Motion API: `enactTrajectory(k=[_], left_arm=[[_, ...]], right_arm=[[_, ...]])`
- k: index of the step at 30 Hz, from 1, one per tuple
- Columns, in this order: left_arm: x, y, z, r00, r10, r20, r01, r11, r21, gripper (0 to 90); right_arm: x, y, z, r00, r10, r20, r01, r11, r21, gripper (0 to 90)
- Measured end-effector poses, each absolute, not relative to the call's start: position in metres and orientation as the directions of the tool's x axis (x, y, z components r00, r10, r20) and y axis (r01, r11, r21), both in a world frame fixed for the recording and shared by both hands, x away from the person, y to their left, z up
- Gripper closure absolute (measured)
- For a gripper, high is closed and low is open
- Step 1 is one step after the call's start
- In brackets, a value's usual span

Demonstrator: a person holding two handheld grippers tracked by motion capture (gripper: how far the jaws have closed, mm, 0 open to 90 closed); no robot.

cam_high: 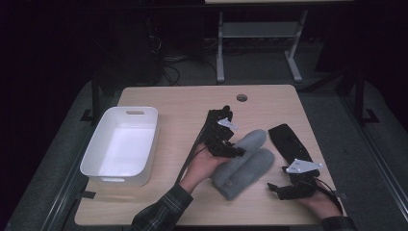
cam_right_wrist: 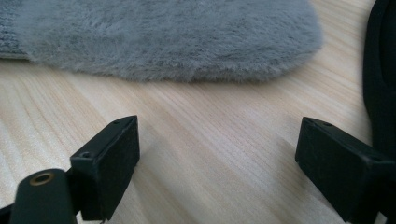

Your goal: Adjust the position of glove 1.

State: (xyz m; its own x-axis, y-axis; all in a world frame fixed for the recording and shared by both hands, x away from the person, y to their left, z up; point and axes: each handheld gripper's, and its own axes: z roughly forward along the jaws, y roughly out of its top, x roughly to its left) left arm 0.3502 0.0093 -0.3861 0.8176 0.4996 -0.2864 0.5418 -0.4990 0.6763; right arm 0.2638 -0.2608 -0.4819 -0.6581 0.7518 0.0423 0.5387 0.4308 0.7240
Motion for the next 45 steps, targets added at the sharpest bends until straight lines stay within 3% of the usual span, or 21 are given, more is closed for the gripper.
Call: enactTrajectory(k=[7, 11, 16, 19, 26, 33, 45], left_arm=[[0.350, -0.011, -0.403, 0.825, 0.493, -0.276, 0.539, -0.542, 0.645, 71.9], [0.349, -0.020, -0.411, 0.834, 0.484, -0.266, 0.530, -0.568, 0.629, 66.2], [0.345, -0.023, -0.410, 0.860, 0.458, -0.223, 0.482, -0.589, 0.648, 45.5], [0.343, -0.019, -0.403, 0.867, 0.444, -0.225, 0.466, -0.564, 0.682, 38.9], [0.351, -0.003, -0.386, 0.868, 0.454, -0.199, 0.442, -0.526, 0.726, 40.7], [0.366, -0.004, -0.407, 0.860, 0.462, -0.219, 0.478, -0.575, 0.664, 21.6], [0.368, -0.017, -0.435, 0.869, 0.449, -0.208, 0.478, -0.651, 0.590, 13.4]], right_arm=[[0.264, -0.261, -0.482, -0.660, 0.750, 0.042, 0.538, 0.432, 0.724, 13.4], [0.264, -0.261, -0.482, -0.659, 0.751, 0.044, 0.539, 0.431, 0.723, 13.4], [0.264, -0.261, -0.482, -0.659, 0.751, 0.042, 0.538, 0.432, 0.724, 13.4], [0.264, -0.261, -0.482, -0.660, 0.750, 0.042, 0.538, 0.433, 0.723, 13.4], [0.264, -0.261, -0.482, -0.661, 0.749, 0.040, 0.536, 0.434, 0.724, 13.4], [0.264, -0.261, -0.482, -0.662, 0.749, 0.040, 0.535, 0.434, 0.725, 13.4], [0.263, -0.261, -0.482, -0.659, 0.751, 0.044, 0.541, 0.432, 0.721, 13.4]])
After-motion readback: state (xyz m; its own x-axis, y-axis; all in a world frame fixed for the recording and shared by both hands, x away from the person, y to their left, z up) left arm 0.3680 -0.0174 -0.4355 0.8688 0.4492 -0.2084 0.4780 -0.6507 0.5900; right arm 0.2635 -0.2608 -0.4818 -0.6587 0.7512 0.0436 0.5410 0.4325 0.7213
